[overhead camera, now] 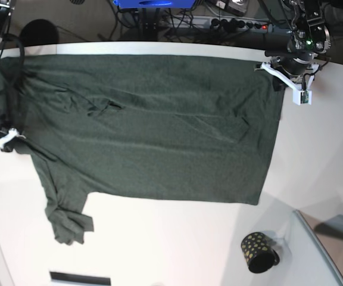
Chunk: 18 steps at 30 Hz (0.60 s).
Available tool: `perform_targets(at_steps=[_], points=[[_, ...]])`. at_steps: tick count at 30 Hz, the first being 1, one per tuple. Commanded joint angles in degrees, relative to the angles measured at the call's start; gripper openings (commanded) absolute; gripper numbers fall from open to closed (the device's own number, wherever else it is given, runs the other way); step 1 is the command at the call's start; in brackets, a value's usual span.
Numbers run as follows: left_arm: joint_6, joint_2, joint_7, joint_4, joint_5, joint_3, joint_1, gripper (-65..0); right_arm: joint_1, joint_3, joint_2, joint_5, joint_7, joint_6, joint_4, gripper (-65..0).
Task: Layout the t-shirt on the table in an organized manner, then fold the t-shirt properly
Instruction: 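Grasp the shirt corners with both grippers and pull them apart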
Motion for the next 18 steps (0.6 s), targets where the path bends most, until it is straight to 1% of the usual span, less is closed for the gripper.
perform_targets(at_steps=[1, 4, 6, 7, 8, 10, 13, 16, 18], points=[[-0.1, -0.9, -1.2, 1.0, -0.7, -0.5, 0.2, -65.0, 2.4, -1.2, 1.3, 0.4, 0.8, 0.2, 0.0, -63.6], [-0.3, -0.5, -1.2, 2.2, -0.8, -3.4, 0.3, -65.0, 8.6, -4.6, 2.8, 0.4, 1.6, 0.2, -5.0, -62.7], [-0.3, -0.5, -1.0, 3.0, -0.8, -5.2, 0.4, -65.0, 13.9, -6.9, 3.0, 0.4, 5.5, 0.2, -12.2, -62.3], [-0.3, -0.5, -0.9, 3.5, -0.8, -6.1, 0.4, -65.0, 16.7, -8.2, 3.0, 0.4, 8.1, 0.1, -17.3, -60.5], [-0.3, -0.5, -0.9, 3.9, -0.8, -6.9, 0.4, -65.0, 19.6, -9.8, 3.1, 0.4, 11.0, 0.1, -22.8, -57.3], [-0.4, -0.5, -0.9, 4.3, -0.8, -8.1, 0.4, -65.0, 24.8, -13.7, 3.8, 0.4, 16.4, 0.1, -33.0, -48.0], [-0.4, -0.5, -1.1, 4.4, -0.8, -9.7, 1.5, -65.0, 30.2, -21.1, 3.9, 0.4, 21.9, 0.1, -44.0, -36.6], [-0.4, -0.6, -1.1, 4.3, -0.8, -9.8, 1.7, -65.0, 32.5, -25.6, 3.7, 0.5, 25.3, -0.3, -49.8, -30.3], [-0.4, -0.6, -1.2, 4.2, -0.8, -10.2, 1.7, -65.0, 32.8, -27.5, 3.4, 0.5, 27.6, -0.3, -51.2, -29.3]])
